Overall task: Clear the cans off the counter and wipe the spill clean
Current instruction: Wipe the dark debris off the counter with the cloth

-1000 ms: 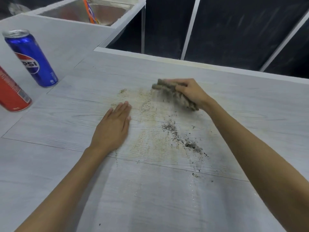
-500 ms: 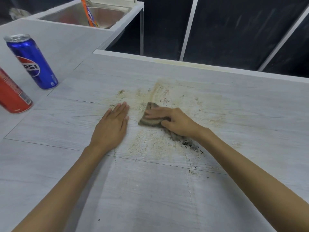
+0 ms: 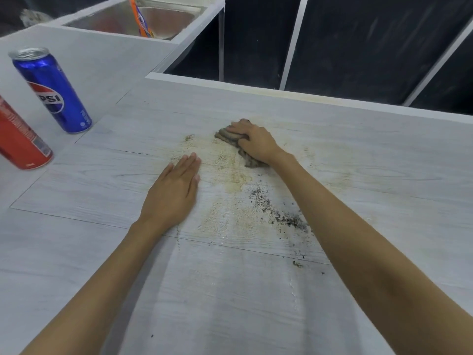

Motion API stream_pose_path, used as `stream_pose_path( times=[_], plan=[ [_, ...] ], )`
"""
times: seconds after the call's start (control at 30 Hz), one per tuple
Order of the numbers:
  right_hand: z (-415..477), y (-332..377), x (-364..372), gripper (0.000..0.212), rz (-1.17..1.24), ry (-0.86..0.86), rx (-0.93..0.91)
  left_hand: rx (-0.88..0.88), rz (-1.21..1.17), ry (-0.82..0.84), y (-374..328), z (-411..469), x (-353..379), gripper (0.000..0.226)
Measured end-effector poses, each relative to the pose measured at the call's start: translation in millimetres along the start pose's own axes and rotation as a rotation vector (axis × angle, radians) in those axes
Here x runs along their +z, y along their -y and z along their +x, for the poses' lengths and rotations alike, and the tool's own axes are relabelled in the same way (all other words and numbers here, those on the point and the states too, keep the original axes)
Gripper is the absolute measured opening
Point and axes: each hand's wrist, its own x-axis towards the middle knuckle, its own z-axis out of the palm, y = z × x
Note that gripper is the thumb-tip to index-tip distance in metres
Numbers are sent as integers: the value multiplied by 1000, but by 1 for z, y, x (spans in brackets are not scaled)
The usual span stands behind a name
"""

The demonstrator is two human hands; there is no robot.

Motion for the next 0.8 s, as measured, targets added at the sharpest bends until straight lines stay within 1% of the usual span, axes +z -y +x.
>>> stream_pose_path(
  times=[0.1,0.27,0.33,0.4,0.43,0.5,0.57,0.6,0.7,0.8],
  plan=[
    [-19,-2,1,47,30,42,-102,3,-4,-1,1,0,0,59],
    [-91,3,5,45,126,168,-210,6,-12,7,-1,0,0,59],
    [-112,2,1,45,188,238,-199,5,-13,10,0,0,0,59],
    [-121,4,-15,42,335,288,-112,4,-8,11,0,0,0,60],
    [-120,3,-25,39,421,269,-67,1,-9,14,0,0,0,60],
    [-106,-5,-48,33,488,104,24,-2,-10,18,-1,0,0,61],
    [-78,-21,-63,32,408,-74,115,1,-7,13,0,0,0,61],
    [-63,-29,-65,33,336,-111,147,4,-9,9,0,0,0,60],
    [-38,-42,-46,37,128,-99,213,7,-15,0,1,0,0,59],
    [-46,-32,-30,41,37,-94,114,8,-11,-4,1,1,1,60]
  ],
)
